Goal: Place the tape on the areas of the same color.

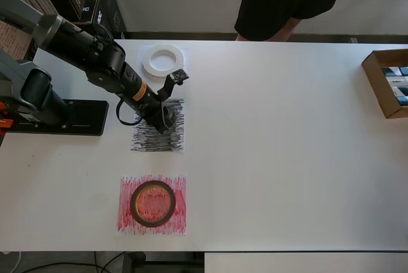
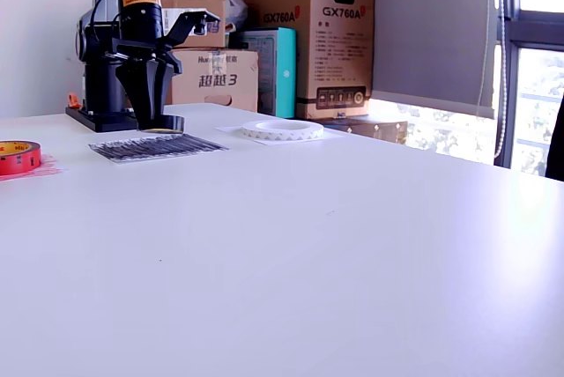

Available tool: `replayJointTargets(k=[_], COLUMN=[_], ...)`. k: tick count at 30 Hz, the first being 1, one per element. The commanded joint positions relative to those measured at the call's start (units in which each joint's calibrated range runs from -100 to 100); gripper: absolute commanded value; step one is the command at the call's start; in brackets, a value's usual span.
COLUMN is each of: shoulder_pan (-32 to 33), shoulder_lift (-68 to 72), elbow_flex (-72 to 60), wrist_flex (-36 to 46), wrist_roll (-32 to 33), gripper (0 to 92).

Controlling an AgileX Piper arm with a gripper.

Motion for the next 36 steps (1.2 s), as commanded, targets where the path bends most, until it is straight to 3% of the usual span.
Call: replayJointTargets(k=[1,7,17,26,31,36], shoulder_pan=[0.16,0.16,1.66,5.22,9.32,12.63], shoulder_lift=[0.51,0.6,-0.52,-17.45,-33.17,-50.85], elbow_flex=[0.2,0.2,-1.62,-5.35,-5.17,-2.99], wrist_flex=[-0.66,-0.66,-0.74,-0.32,-0.07,0.1], wrist_roll=[0.16,-2.78,0.41,6.8,7.37,7.37], gripper=[34.8,45.7,45.7,45.5,37.3,20.4])
